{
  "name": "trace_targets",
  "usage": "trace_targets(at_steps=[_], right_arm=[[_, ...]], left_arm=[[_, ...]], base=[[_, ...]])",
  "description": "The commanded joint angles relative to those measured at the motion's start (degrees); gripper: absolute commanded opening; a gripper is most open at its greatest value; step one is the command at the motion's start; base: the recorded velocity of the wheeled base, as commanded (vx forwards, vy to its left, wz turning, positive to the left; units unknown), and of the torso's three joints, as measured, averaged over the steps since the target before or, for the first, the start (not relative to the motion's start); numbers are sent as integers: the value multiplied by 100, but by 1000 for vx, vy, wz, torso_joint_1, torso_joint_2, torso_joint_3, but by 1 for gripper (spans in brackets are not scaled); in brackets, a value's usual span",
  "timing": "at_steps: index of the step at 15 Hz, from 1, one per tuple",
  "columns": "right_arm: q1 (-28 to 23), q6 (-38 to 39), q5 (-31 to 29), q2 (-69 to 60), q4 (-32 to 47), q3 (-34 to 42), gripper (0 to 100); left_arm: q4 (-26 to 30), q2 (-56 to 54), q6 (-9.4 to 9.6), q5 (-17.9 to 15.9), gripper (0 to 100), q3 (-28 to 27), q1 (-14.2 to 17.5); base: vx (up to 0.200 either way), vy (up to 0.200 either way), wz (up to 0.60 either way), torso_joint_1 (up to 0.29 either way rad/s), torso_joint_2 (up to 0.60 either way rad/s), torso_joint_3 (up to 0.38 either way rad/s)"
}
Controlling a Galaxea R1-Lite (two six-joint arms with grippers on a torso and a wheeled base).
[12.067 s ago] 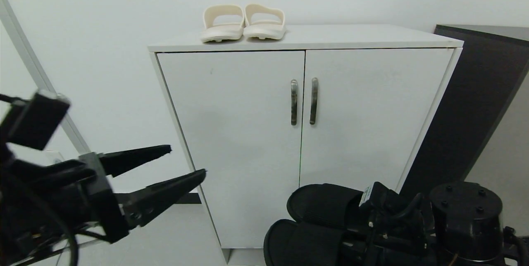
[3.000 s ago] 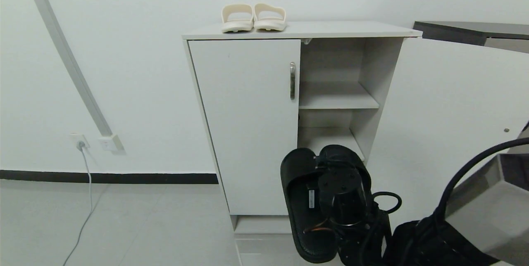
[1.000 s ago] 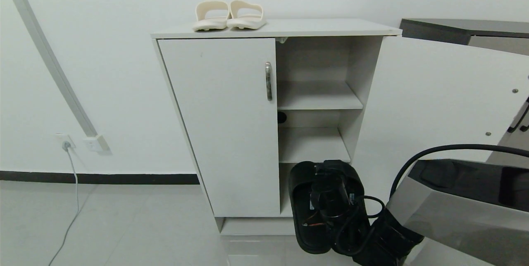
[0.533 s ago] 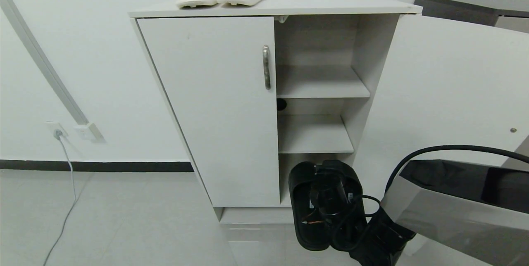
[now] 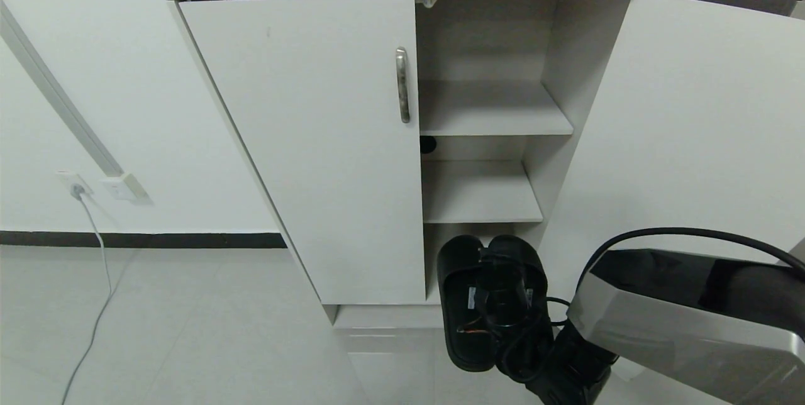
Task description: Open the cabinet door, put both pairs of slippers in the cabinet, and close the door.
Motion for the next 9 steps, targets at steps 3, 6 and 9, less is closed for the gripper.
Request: trace_targets(at_steps=[3,6,9], right_arm=[[-132,-556,9,188,-742,28,0],[-132,-741,9,258,-1006,28,0],[-176,-776,9,223,-1006,28,0]], left_arm=[[0,7,0,1,0,2,1],[0,7,0,1,0,2,1],[0,7,0,1,0,2,1]], base=[[0,0,0,0,0,0],[0,0,0,0,0,0],[0,0,0,0,0,0]])
